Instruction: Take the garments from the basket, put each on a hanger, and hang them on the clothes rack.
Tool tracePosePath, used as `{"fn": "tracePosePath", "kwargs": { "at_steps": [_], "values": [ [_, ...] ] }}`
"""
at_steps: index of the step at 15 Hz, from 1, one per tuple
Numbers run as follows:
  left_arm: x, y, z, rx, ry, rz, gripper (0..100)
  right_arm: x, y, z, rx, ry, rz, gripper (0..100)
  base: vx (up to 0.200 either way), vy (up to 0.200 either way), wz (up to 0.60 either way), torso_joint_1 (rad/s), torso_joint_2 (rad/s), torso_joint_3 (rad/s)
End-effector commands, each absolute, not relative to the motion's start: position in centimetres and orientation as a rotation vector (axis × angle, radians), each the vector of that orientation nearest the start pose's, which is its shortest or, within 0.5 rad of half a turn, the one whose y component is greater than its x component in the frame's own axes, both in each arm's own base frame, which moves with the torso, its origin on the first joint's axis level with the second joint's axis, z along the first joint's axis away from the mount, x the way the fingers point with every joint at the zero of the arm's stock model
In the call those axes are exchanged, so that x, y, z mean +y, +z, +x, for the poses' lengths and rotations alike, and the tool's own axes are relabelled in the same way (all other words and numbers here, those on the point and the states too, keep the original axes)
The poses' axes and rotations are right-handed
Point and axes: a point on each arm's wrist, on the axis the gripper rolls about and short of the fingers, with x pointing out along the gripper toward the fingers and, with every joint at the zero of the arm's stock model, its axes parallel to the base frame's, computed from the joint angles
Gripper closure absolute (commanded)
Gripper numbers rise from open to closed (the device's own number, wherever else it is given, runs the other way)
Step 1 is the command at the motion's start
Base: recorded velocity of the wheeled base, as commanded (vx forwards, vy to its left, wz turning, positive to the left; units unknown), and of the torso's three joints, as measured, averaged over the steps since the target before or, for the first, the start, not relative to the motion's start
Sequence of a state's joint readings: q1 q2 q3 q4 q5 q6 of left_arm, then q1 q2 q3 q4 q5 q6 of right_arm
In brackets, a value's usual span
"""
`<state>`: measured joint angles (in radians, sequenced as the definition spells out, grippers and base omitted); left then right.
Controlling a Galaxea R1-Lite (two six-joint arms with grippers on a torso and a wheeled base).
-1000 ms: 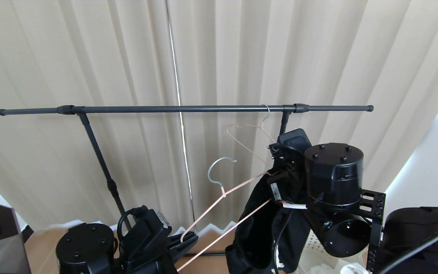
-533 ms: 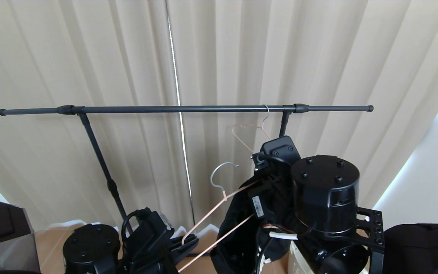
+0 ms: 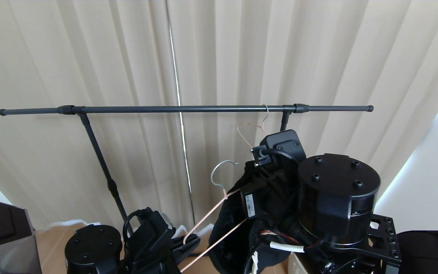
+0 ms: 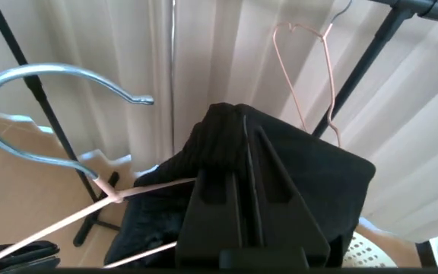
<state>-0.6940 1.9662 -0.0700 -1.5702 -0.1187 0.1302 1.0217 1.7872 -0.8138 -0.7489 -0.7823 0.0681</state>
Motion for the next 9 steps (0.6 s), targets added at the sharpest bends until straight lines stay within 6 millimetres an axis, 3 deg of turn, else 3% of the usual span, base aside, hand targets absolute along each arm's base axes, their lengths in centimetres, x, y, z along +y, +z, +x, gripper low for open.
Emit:
{"fn": "tracePosePath", "kwargs": {
  "at_steps": [1, 9],
  "values": [
    [-14.82, 5.43, 17.33, 0.269, -0.825, 0.218, 100, 26.32, 17.15, 17.91, 0.143, 0.235, -0.104, 0, 0.000, 0.000, 0.00, 0.000, 0.00, 0.000],
    [-14.76, 6.25, 17.15, 0.233, -0.824, 0.207, 100, 26.17, 17.57, 17.94, 0.125, 0.230, -0.084, 0, 0.000, 0.000, 0.00, 0.000, 0.00, 0.000]
  ]
}}
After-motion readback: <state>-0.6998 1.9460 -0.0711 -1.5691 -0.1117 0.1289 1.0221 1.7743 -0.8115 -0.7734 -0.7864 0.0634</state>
